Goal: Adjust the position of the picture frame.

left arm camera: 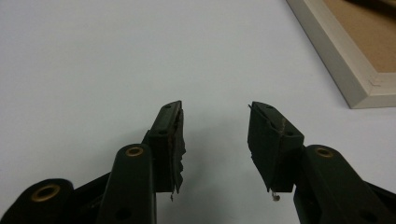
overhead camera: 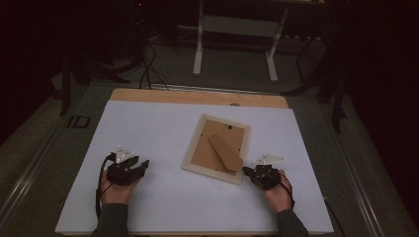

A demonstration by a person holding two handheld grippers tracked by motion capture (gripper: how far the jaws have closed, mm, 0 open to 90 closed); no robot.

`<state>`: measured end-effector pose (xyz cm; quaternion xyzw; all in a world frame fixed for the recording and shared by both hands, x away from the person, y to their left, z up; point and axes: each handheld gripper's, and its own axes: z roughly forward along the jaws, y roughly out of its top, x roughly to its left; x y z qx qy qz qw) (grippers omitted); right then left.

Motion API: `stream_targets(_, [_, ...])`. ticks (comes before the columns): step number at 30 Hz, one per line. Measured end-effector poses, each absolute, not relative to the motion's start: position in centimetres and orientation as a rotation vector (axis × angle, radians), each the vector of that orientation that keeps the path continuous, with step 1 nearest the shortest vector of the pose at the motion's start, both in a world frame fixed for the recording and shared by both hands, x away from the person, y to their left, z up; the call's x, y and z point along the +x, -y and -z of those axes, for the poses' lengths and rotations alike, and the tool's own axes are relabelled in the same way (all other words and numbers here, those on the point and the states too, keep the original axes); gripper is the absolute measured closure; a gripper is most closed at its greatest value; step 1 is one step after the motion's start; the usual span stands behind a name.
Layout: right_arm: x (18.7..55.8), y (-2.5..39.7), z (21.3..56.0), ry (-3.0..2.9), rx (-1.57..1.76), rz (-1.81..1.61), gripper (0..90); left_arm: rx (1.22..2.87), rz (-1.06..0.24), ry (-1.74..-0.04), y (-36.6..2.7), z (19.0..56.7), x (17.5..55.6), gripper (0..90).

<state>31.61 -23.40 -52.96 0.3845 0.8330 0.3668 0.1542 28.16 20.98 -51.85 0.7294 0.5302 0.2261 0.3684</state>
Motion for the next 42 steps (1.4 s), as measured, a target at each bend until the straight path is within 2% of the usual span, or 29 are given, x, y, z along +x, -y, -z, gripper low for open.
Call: stream_targets(42, [30.7, 18.2, 53.1, -2.502, 0.916, -1.107, 90.0, 1.916, -0.538, -1.333, -19.9, 52.4, 28.6, 58.5])
